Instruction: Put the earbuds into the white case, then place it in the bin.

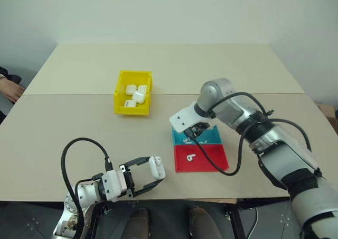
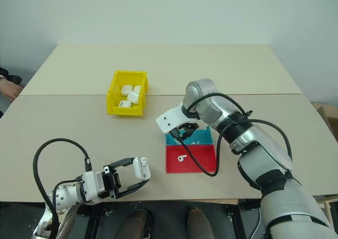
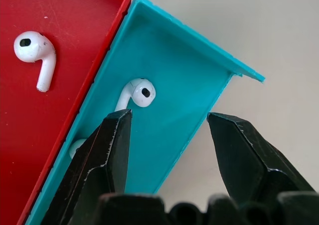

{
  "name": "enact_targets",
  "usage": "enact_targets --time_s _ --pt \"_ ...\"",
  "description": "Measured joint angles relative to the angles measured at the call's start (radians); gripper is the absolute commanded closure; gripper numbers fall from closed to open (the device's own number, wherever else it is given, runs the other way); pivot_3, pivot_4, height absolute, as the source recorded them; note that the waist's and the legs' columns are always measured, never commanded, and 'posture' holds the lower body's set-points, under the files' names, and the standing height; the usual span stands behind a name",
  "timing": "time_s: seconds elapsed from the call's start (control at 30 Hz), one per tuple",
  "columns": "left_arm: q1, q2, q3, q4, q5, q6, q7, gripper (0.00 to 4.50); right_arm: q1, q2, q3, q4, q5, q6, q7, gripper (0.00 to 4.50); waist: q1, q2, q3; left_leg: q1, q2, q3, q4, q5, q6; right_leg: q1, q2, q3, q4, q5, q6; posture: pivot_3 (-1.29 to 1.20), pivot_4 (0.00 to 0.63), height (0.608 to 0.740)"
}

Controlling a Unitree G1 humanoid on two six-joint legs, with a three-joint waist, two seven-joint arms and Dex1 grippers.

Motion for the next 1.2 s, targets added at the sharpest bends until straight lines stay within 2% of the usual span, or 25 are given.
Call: enact_targets --time_s 0.6,1.2 --pt "0.019 0.005 -0.016 0.0 0.026 -0.011 0.051 1.76 -0.003 0.075 -0.004 0.161 -0.026 0.013 -0.015 1.58 -0.008 0.0 0.0 0.002 0.0 0.0 0.0 0.0 0.0 0.0 0.001 0.0 0.002 -0.001 -0.001 0.0 0.15 0.74" --pt "0.017 0.013 -0.029 0.0 0.04 -0.017 0.067 1.76 0.003 0.084 -0.007 0.141 -0.036 -0.049 -0.029 1.58 -0.022 0.0 0.0 0.002 0.001 0.0 0.0 0.0 0.0 0.0 0.001 0.0 0.003 -0.001 -0.001 0.0 0.15 0.74"
